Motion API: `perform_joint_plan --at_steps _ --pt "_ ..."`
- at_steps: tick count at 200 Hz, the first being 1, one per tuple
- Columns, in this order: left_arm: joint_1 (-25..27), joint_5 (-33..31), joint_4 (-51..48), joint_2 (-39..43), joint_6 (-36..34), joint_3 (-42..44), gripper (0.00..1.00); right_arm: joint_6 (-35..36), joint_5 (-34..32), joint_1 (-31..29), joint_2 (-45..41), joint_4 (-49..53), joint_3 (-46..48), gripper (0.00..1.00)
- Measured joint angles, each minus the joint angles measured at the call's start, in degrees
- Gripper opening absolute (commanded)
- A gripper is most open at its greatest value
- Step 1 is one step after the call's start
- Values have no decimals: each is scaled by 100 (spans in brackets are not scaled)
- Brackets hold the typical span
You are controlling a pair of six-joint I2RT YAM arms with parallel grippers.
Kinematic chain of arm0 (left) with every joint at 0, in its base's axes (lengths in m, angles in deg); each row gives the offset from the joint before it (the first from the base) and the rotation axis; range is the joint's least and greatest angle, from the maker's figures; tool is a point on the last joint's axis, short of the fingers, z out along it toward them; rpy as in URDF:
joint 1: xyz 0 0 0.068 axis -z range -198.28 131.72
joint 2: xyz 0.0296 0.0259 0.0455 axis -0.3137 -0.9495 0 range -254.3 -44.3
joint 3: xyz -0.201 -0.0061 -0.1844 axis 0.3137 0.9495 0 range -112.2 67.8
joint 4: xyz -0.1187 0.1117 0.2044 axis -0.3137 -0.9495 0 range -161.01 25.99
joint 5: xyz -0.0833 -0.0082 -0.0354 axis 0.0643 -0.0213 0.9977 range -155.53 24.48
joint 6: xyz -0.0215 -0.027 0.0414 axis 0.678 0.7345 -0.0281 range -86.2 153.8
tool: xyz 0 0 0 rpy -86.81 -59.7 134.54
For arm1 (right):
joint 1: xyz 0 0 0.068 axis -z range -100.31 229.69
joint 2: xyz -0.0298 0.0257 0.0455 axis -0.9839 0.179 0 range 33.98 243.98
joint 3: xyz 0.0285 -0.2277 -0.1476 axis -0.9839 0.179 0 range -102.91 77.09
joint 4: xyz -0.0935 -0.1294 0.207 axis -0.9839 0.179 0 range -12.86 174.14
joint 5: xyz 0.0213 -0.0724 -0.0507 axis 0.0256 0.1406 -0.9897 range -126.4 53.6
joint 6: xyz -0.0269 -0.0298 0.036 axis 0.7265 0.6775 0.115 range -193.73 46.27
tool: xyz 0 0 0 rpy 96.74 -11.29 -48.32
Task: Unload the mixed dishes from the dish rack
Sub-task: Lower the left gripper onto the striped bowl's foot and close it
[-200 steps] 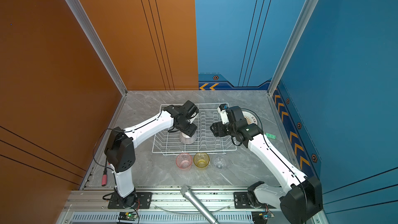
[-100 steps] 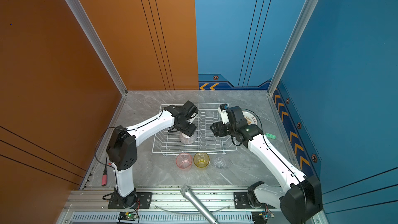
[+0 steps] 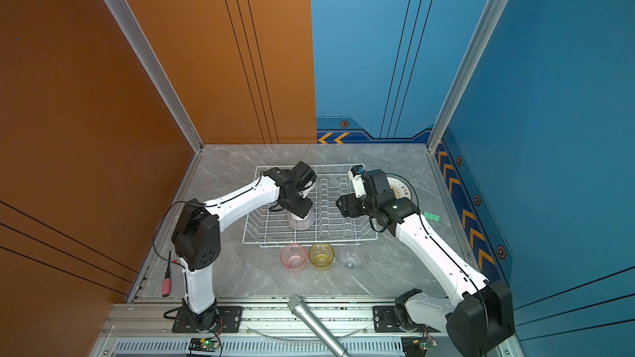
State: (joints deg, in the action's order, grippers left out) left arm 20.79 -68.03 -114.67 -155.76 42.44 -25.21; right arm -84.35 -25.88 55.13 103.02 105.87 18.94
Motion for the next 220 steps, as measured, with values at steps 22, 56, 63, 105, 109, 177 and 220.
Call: perform_joint_plan --at_steps 22,56,63,105,109,177,220 --pt "-7 4 -2 -22 0 0 61 -2 0 11 9 -4 4 81" --pt "-7 2 -2 -50 -2 0 59 -2 0 17 9 -4 11 81" --pt "-7 2 -2 -52 -4 0 58 0 0 17 9 -4 11 81" --pt "-7 28 7 -57 -24 -2 52 -2 2 17 9 -7 15 81" --pt "-7 33 9 -57 -24 -2 51 -2 2 20 9 -7 15 81" --pt "-17 61 11 -50 -48 -2 48 -42 142 22 17 -9 17 82" --pt "-142 181 26 7 -125 61 47 -149 448 26 81 -98 120 82"
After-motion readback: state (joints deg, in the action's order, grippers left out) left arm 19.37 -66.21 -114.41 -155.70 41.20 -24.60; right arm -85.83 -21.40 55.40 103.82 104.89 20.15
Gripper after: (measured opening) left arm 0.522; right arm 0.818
